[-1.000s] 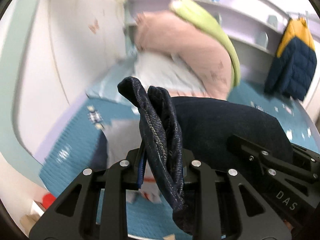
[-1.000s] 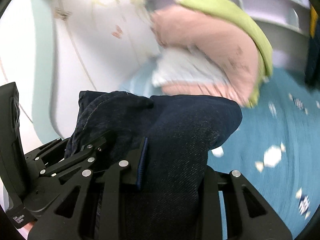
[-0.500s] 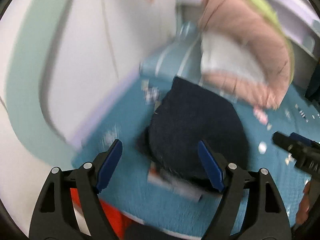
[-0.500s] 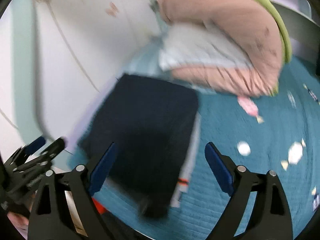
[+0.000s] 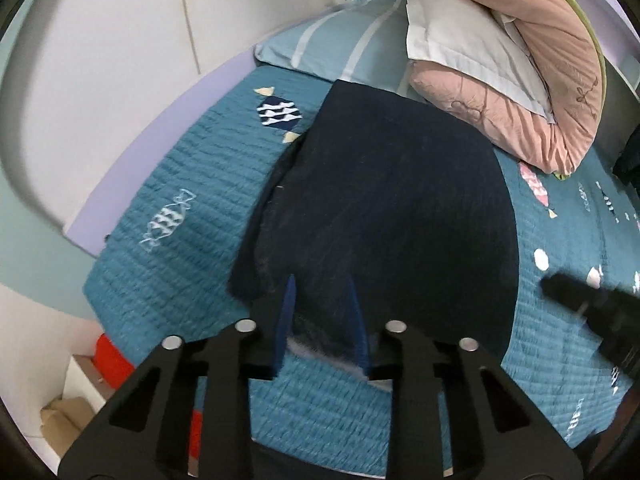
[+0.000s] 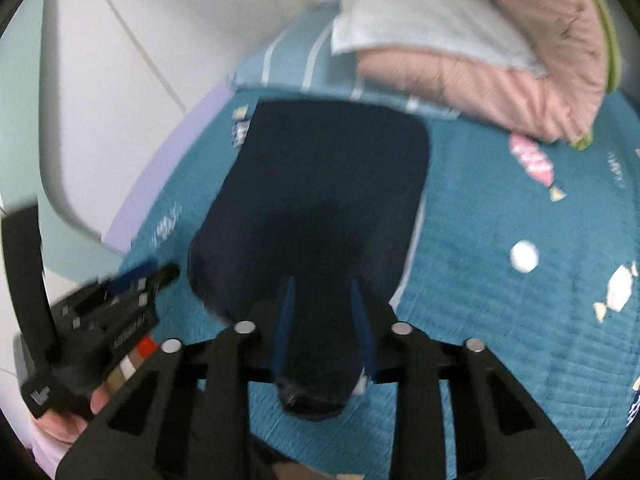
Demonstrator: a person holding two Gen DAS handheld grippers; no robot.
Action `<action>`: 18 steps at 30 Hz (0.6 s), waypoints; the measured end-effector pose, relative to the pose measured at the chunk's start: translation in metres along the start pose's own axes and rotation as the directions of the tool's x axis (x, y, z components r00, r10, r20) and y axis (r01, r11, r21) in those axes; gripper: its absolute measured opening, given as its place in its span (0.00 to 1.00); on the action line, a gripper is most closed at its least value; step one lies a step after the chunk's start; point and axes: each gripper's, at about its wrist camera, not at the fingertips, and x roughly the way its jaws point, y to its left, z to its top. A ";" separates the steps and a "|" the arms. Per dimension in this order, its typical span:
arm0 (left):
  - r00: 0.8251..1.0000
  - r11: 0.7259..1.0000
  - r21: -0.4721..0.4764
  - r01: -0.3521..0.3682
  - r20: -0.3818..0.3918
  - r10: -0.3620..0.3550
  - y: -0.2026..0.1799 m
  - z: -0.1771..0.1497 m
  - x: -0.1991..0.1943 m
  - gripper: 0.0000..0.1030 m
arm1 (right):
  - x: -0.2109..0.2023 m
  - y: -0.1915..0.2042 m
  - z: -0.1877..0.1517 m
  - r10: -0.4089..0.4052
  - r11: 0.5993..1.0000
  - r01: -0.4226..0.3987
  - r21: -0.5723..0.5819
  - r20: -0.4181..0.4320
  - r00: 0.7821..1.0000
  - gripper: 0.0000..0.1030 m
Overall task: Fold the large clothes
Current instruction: 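Press both grippers on the folded jacket to flatten and square it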
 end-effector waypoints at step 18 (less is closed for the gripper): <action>0.963 0.997 0.071 -0.028 -0.266 0.046 -0.014 -0.035 0.082 0.11 | 0.057 -0.013 -0.043 0.028 0.996 -0.003 0.088 -0.293 0.956 0.28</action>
